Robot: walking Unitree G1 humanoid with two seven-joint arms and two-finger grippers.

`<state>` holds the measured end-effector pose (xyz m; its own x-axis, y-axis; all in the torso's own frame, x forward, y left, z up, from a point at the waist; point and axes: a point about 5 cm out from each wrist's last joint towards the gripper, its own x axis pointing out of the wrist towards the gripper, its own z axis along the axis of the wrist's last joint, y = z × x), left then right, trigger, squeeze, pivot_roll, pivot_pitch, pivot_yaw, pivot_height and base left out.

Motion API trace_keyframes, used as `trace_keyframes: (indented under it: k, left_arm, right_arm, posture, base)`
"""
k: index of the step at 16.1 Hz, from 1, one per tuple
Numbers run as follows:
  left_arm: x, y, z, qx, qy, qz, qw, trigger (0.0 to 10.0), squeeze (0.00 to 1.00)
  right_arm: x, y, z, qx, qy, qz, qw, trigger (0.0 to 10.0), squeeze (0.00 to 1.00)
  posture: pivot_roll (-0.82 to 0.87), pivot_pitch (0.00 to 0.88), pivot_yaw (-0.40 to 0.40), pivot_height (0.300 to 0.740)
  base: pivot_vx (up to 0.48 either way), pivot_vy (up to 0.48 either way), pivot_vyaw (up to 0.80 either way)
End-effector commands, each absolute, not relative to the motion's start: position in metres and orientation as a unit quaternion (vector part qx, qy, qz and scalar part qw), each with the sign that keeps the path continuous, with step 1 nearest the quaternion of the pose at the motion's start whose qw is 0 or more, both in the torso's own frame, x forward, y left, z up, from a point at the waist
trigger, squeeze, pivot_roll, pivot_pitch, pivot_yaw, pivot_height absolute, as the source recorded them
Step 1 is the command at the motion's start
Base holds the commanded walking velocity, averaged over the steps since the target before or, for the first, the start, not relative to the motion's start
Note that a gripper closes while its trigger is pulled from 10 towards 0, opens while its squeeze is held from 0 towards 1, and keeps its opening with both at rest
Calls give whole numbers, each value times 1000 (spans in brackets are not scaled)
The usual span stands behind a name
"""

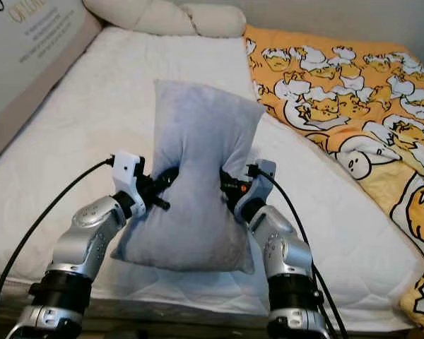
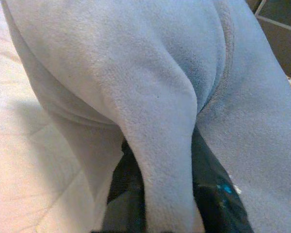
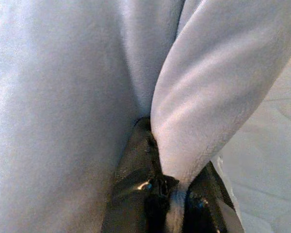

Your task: Clean up the room

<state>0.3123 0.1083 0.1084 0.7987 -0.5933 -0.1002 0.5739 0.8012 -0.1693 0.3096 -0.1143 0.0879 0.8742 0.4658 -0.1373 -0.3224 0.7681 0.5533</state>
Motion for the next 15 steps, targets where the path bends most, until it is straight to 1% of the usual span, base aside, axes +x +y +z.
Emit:
trace_keyframes:
  k: [1,2,3,5,6,7,8,10,12,14,15]
  left_arm:
    - [310,91,120,-51,57,-332,940,0,0]
    - [310,94,123,-40,50,-318,946,0,0]
    - [309,96,123,-22,47,-312,949,0,0]
    - [308,94,121,-7,53,-313,948,0,0]
    - [308,92,123,3,46,-310,950,0,0]
    - [311,95,128,35,34,-264,963,10000,0]
    - [315,98,129,48,37,-242,968,10000,0]
    - [315,102,134,65,16,-232,970,10000,0]
    - [315,105,134,65,16,-228,971,10000,0]
    - [315,105,135,79,16,-225,971,10000,0]
    - [316,105,134,82,18,-223,971,10000,0]
  right_arm:
    - [311,-101,104,273,108,231,928,0,0]
    - [310,-102,106,263,103,228,932,0,0]
    - [310,-104,110,272,92,216,933,0,0]
    - [307,-107,109,274,91,200,936,0,0]
    - [304,-107,108,261,91,199,940,0,0]
    - [302,-111,108,221,83,167,957,7529,0]
    - [301,-112,107,217,88,155,960,10000,0]
    - [300,-111,109,214,82,149,962,10000,0]
    - [299,-109,108,209,86,151,962,10000,0]
    - [298,-109,109,205,86,147,964,10000,0]
    - [298,-110,110,207,84,144,964,10000,0]
  posture:
    - [120,0,-50,740]
    - [115,0,-46,740]
    - [111,0,-43,740]
    - [103,0,-38,740]
    - [102,0,-37,740]
    - [96,0,-28,740]
    - [100,0,-32,740]
    - [104,0,-34,740]
    - [102,0,-33,740]
    - [93,0,-26,740]
    - [93,0,-25,740]
  base:
    - [0,0,0]
    - [0,0,0]
    - [0,0,0]
    - [0,0,0]
    - [0,0,0]
    - [0,0,0]
    - [0,0,0]
    - [0,0,0]
    - [0,0,0]
    - [0,411,0]
    - [0,412,-800]
